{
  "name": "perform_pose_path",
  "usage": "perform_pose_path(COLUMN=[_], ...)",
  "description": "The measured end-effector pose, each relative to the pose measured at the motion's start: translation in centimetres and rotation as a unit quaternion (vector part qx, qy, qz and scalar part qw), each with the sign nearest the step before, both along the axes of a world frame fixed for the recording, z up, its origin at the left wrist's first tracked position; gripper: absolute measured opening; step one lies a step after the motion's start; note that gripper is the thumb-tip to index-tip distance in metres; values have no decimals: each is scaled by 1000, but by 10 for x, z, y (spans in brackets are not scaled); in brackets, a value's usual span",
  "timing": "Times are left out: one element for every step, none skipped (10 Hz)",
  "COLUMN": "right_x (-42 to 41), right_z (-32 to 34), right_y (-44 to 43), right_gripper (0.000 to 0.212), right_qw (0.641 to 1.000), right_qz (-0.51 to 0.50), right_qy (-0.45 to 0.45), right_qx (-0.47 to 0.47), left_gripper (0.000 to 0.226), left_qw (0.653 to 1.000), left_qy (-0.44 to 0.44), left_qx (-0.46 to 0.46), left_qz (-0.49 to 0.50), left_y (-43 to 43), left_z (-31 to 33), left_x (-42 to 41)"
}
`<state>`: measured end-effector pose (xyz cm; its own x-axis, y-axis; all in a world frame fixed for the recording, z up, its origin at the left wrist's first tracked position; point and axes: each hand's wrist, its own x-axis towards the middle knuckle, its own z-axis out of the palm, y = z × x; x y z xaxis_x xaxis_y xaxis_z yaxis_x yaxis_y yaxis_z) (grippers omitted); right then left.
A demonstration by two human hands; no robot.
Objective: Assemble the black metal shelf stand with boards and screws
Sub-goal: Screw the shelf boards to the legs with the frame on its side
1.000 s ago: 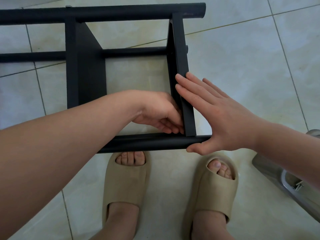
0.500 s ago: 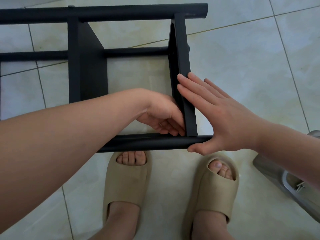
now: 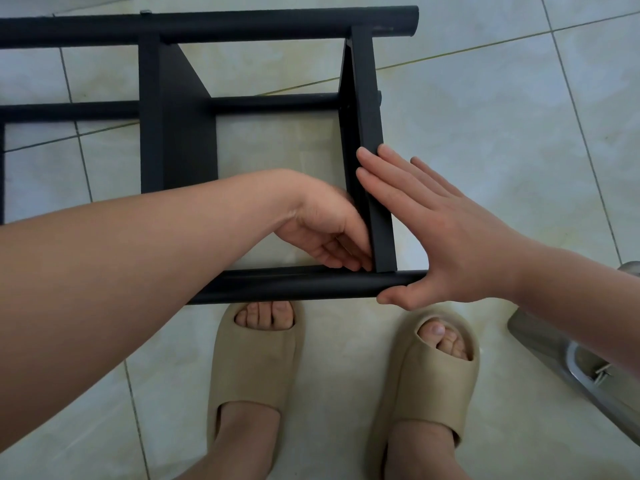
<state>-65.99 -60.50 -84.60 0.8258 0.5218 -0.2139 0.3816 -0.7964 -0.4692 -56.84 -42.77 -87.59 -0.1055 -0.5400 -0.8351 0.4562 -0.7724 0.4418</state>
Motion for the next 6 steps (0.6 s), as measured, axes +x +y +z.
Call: perform_pose_path(right_x=[0, 0, 0, 0, 0, 0], right_z=[0, 0, -1, -1, -1, -1], right_y=[0, 0, 0, 0, 1, 0], right_gripper=[124, 124, 124, 123, 124, 124], right_qw=[1000, 1000, 1000, 1000, 1000, 1000], right_qz=[-1, -1, -1, -1, 0, 0], right_qy=[1, 0, 0, 0, 1, 3], right_qx=[2, 6, 6, 7, 7, 7], left_gripper=[16, 15, 16, 18, 16, 15], left_qw=[1000, 1000, 1000, 1000, 1000, 1000], left_qy=[-9, -5, -1, 17, 13, -3], left_qx=[0, -5, -4, -9, -14, -13], left_qz=[-1, -1, 12, 18, -4, 8], left_y=[-3, -4, -3, -1, 1, 0], left_z=[-3, -3, -4, -4, -4, -6], left_x=[-1, 0, 2, 1, -1, -4])
